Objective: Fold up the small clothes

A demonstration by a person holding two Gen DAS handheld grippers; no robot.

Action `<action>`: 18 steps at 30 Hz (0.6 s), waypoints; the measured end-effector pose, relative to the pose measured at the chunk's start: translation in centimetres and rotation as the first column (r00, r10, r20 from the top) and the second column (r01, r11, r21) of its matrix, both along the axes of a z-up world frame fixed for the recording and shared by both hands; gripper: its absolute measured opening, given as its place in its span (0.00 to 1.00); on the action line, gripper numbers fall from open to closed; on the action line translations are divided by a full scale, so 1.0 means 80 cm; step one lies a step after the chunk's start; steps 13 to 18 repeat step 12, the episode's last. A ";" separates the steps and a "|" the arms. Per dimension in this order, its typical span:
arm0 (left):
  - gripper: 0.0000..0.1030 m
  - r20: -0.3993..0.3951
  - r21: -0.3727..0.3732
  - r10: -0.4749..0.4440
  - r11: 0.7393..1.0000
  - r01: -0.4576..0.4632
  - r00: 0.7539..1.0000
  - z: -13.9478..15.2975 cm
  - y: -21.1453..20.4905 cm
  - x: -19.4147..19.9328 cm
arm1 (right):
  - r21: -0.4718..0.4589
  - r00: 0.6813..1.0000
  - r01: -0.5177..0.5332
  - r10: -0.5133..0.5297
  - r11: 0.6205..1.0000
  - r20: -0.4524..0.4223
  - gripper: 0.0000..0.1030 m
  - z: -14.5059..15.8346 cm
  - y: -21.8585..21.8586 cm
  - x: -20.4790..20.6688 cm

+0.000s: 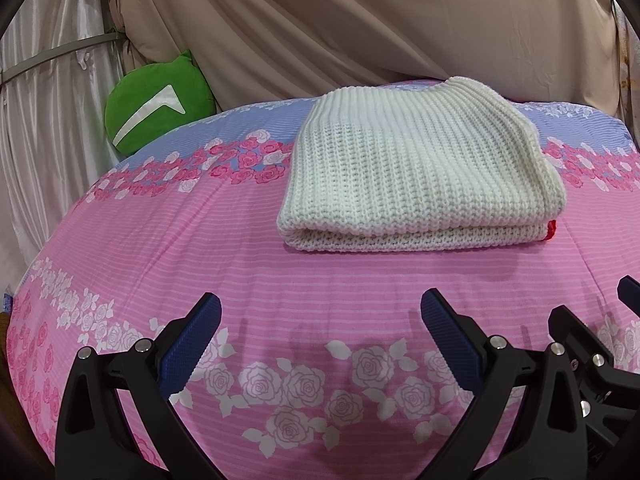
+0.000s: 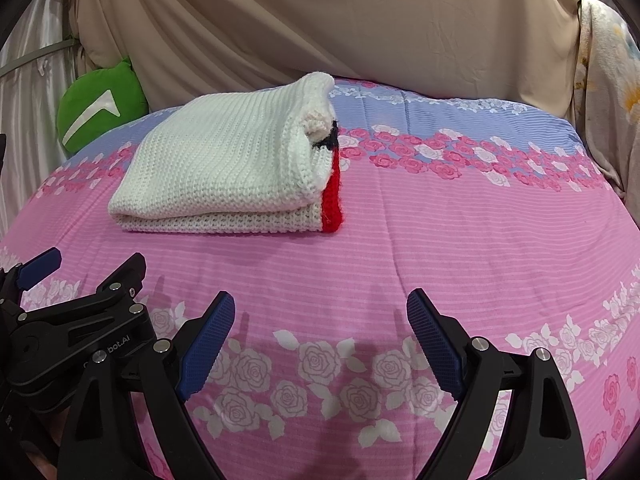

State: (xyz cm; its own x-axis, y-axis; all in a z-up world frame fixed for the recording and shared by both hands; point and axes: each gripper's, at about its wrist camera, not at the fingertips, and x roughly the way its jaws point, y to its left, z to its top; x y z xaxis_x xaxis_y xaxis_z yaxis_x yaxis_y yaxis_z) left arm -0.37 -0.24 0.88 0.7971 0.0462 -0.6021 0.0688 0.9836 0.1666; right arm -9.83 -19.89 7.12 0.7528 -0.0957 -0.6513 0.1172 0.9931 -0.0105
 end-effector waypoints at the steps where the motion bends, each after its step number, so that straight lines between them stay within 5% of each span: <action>1: 0.95 0.000 0.001 0.001 1.000 -0.001 1.000 0.000 0.000 0.000 | 0.000 1.000 0.001 -0.001 1.000 0.000 0.83 0.000 0.000 0.000; 18: 0.93 0.001 0.002 0.000 1.000 0.000 1.000 0.001 -0.003 0.000 | -0.001 1.000 0.005 -0.005 1.000 0.000 0.83 0.000 0.001 -0.001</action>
